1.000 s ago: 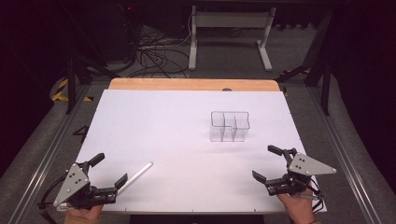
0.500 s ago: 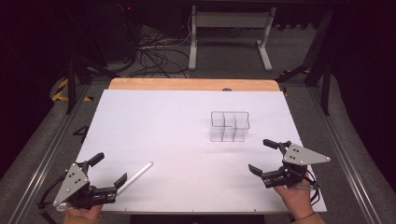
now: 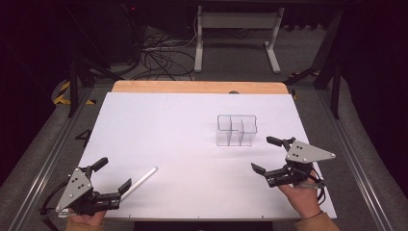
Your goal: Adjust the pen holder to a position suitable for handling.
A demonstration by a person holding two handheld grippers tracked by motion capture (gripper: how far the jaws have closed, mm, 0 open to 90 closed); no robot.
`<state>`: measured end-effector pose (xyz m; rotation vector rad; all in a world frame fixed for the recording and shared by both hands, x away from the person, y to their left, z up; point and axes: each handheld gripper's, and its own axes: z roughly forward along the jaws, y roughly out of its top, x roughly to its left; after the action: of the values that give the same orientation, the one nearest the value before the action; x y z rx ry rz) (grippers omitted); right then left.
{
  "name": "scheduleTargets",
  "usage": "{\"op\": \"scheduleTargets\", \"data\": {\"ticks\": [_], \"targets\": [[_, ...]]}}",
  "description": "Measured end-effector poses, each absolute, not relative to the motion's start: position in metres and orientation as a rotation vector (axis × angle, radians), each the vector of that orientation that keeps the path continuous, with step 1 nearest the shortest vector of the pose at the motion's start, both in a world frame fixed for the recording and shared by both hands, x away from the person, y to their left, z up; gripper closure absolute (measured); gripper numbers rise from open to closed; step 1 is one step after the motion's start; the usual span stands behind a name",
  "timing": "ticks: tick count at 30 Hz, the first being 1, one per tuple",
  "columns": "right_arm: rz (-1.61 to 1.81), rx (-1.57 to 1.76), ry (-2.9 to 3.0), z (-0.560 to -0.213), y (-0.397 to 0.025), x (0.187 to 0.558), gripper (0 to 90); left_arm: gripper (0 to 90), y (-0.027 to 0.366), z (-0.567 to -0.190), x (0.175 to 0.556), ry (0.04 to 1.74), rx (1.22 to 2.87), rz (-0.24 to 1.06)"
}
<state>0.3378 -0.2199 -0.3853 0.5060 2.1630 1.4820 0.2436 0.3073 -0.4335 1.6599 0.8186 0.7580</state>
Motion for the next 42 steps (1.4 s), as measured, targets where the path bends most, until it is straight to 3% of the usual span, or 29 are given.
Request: {"op": "scheduleTargets", "data": {"ticks": [5, 18, 42], "targets": [[1.454, 0.501, 2.193, -0.384, -0.218, 0.341, 6.3, 3.0, 0.307, -0.433, 0.243, 0.817, 1.664, 0.758], [1.346, 0.464, 2.369, -0.364, -0.212, 0.356, 26.3, 3.1, 0.305, -0.434, 0.243, 0.813, 1.672, 0.759], [1.077, 0.406, 2.549, -0.36, -0.185, 0.415, 37.8, 3.1, 0.304, -0.434, 0.244, 0.81, 1.682, 0.762]]}}
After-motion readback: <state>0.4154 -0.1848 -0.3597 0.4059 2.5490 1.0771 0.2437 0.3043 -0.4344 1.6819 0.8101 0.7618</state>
